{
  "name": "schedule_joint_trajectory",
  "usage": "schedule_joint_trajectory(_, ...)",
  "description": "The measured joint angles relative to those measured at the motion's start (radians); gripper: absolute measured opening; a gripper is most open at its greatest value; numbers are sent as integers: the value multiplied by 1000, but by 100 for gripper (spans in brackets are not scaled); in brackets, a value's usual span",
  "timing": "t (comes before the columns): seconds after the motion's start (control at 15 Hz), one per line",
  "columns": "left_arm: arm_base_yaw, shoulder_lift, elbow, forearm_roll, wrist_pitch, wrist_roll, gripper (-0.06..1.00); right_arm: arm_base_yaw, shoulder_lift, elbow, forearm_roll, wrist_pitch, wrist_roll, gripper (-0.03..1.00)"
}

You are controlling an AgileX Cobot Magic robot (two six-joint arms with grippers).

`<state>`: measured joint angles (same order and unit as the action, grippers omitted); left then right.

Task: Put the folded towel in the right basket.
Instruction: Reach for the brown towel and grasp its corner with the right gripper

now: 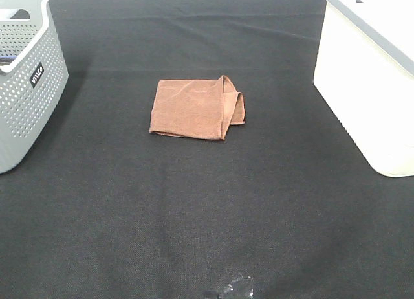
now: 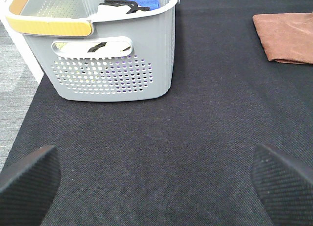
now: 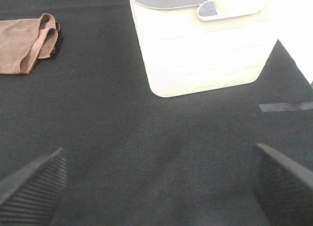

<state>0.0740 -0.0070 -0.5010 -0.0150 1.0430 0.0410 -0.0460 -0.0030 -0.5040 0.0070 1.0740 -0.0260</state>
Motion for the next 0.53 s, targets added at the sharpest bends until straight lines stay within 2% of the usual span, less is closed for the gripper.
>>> schedule_joint_trajectory(0.53, 0, 0, 0, 0, 0, 0, 99, 0, 0, 0, 0, 0, 0, 97)
